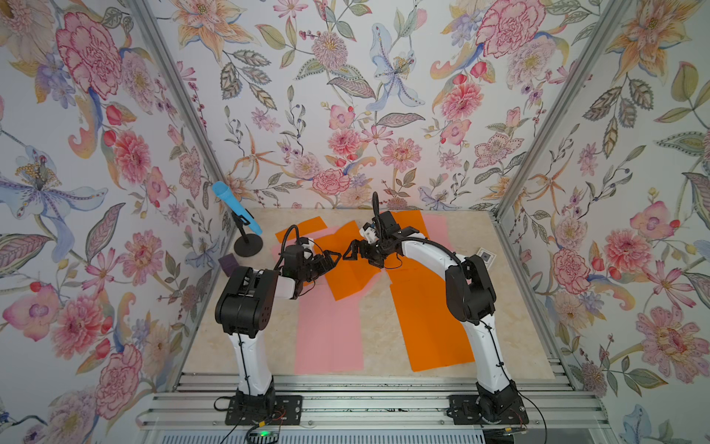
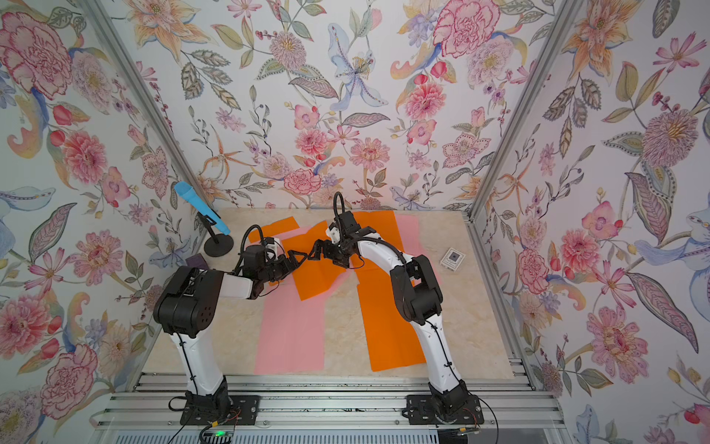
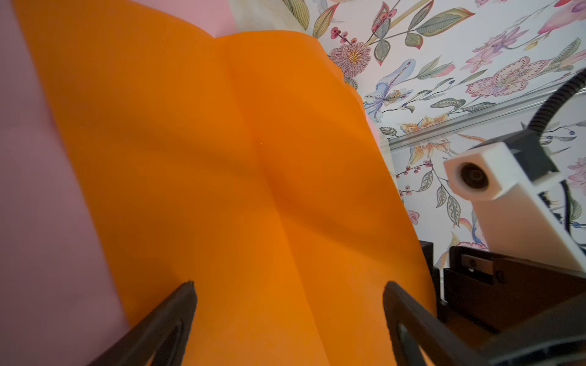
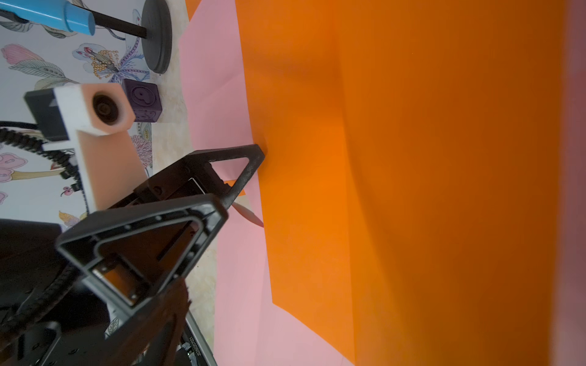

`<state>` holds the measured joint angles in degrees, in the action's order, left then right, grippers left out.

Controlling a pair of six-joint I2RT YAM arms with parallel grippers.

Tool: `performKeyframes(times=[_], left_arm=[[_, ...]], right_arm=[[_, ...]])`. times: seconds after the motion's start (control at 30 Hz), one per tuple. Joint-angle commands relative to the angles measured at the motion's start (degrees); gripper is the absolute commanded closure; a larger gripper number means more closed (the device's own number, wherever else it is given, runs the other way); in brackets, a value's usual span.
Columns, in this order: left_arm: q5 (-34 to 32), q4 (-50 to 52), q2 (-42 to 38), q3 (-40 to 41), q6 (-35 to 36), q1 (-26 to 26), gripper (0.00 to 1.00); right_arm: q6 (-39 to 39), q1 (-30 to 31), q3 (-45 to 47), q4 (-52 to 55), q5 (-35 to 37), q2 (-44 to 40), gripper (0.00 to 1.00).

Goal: Sort the scattered colored papers by color
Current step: Pick up the colored paper.

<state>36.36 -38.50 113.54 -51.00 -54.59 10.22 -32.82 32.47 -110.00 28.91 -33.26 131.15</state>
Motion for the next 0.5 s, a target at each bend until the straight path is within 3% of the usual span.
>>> performKeyframes(times=[0.0,0.47], left_arm=[[-1.9,3.32,2.76,-0.77,1.74,0.43,0.07],[-1.65,2.56,3.06,-0.15,1.43,0.48,0.07]], right_arm=[[-0.06,-0.47,1.05,-0.45,-1.55,-2.99,0.03],[-0.76,-3.48,5.92,-1.23,0.21,-5.37,0.19]])
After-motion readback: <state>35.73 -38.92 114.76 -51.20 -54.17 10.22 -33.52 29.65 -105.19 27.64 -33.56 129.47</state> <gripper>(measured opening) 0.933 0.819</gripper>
